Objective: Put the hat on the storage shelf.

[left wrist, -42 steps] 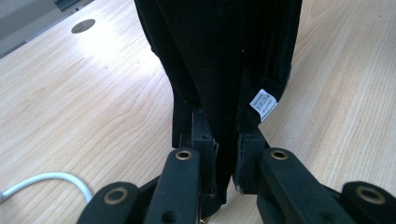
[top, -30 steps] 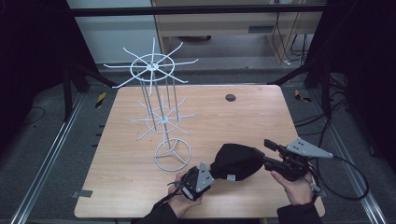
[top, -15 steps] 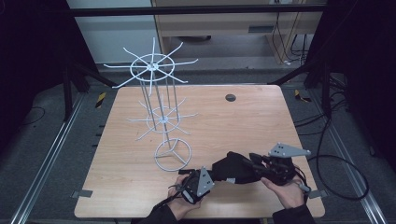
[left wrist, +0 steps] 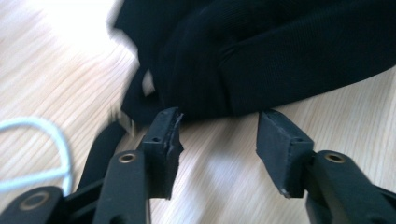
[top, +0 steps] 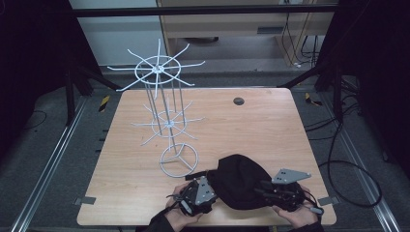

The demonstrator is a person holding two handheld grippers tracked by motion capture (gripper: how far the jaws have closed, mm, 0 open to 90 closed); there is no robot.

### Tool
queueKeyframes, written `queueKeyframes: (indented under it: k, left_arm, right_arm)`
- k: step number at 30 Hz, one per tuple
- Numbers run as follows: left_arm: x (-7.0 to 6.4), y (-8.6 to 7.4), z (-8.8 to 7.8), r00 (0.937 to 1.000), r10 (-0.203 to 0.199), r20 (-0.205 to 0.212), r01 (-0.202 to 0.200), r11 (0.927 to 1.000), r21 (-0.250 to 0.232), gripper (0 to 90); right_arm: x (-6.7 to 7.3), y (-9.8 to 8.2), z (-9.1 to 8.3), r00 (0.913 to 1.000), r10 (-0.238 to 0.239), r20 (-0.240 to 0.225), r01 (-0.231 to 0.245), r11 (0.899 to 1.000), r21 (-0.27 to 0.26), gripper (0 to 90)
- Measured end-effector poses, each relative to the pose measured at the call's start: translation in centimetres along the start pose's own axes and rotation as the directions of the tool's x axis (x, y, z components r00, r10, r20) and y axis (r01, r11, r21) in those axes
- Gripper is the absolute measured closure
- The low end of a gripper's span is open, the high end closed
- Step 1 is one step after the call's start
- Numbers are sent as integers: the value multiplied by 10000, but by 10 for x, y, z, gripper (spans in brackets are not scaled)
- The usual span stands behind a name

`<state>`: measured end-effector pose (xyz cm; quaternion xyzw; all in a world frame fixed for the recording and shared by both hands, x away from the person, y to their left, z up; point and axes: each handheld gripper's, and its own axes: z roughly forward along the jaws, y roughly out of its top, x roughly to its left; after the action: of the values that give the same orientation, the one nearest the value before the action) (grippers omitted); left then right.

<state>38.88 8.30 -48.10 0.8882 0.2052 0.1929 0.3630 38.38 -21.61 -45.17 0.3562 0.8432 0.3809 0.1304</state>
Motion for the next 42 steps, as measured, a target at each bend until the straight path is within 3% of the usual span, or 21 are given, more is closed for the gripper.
queueKeyframes:
  k: [8,15,19,20,21,22,23,25,26,28,29,31,32,33,34,35,36,37,38,41,42]
  left_arm:
    - [21,-14,-30,9945,-1010,-281,996,9938,-485,438]
    - [40,-31,-54,9824,-1735,-691,1699,9839,-547,417]
    - [54,-43,-69,9678,-2307,-1011,2234,9716,-780,408]
    - [63,-50,-76,9560,-2636,-1288,2530,9630,-928,405]
    - [63,-50,-76,9560,-2636,-1288,2530,9630,-928,404]
    - [73,-56,-84,9415,-2998,-1538,2850,9520,-1116,403]
    - [73,-56,-84,9415,-2998,-1538,2850,9520,-1116,401]
    - [84,-63,-91,9241,-3329,-1874,3131,9411,-1280,399]
    - [95,-70,-97,9042,-3694,-2144,3467,9279,-1369,395]
    - [105,-77,-101,8798,-4076,-2446,3815,9124,-1484,391]
    - [105,-77,-101,8798,-4076,-2446,3815,9124,-1484,389]
    - [114,-85,-104,8574,-4383,-2697,4113,8986,-1526,389]
    - [123,-93,-105,8349,-4675,-2904,4414,8840,-1540,389]
    - [123,-93,-105,8349,-4675,-2904,4414,8840,-1540,389]
    - [131,-100,-107,8098,-5048,-2991,4784,8632,-1614,389]
    - [134,-103,-108,7983,-5182,-3069,4904,8551,-1685,389]
    - [137,-106,-110,7895,-5280,-3129,4996,8490,-1721,390]
    - [137,-106,-110,7895,-5280,-3129,4996,8490,-1721,390]
    - [142,-110,-113,7704,-5578,-3087,5244,8299,-1906,391]
    - [144,-112,-115,7613,-5643,-3194,5288,8253,-1980,393]
    - [146,-115,-116,7502,-5794,-3185,5422,8148,-2050,393]
  right_arm:
    - [4,-3,17,9981,-507,358,490,9977,466,630]
    - [4,8,-2,9984,-253,496,315,9911,-1290,476]
    - [7,21,0,9971,46,762,90,9841,-1774,380]
    - [8,27,6,9955,268,912,-95,9825,-1858,314]
    - [8,27,6,9955,268,912,-95,9825,-1858,314]
    - [8,32,15,9934,455,1048,-253,9822,-1863,287]
    - [8,32,15,9934,455,1048,-253,9822,-1863,287]
    - [9,37,24,9915,654,1125,-439,9820,-1836,243]
    - [9,42,32,9893,841,1194,-625,9827,-1742,232]
    - [8,46,40,9852,1048,1359,-819,9829,-1646,211]
    - [8,46,40,9852,1048,1359,-819,9829,-1646,211]
    - [6,48,47,9795,1298,1540,-1076,9836,-1448,214]
    - [5,48,53,9753,1451,1664,-1241,9837,-1302,239]
    - [5,48,53,9753,1451,1664,-1241,9837,-1302,239]
    - [4,46,56,9713,1549,1808,-1359,9842,-1132,314]
    - [4,46,57,9705,1542,1853,-1369,9853,-1026,356]
    - [3,46,57,9687,1600,1898,-1450,9853,-903,423]
    - [3,46,57,9687,1600,1898,-1450,9853,-903,423]
    - [2,46,58,9632,1588,2169,-1482,9869,-645,524]
    - [0,47,58,9555,1498,2542,-1465,9887,-320,636]
    - [-2,47,57,9492,1426,2805,-1448,9894,-130,711]
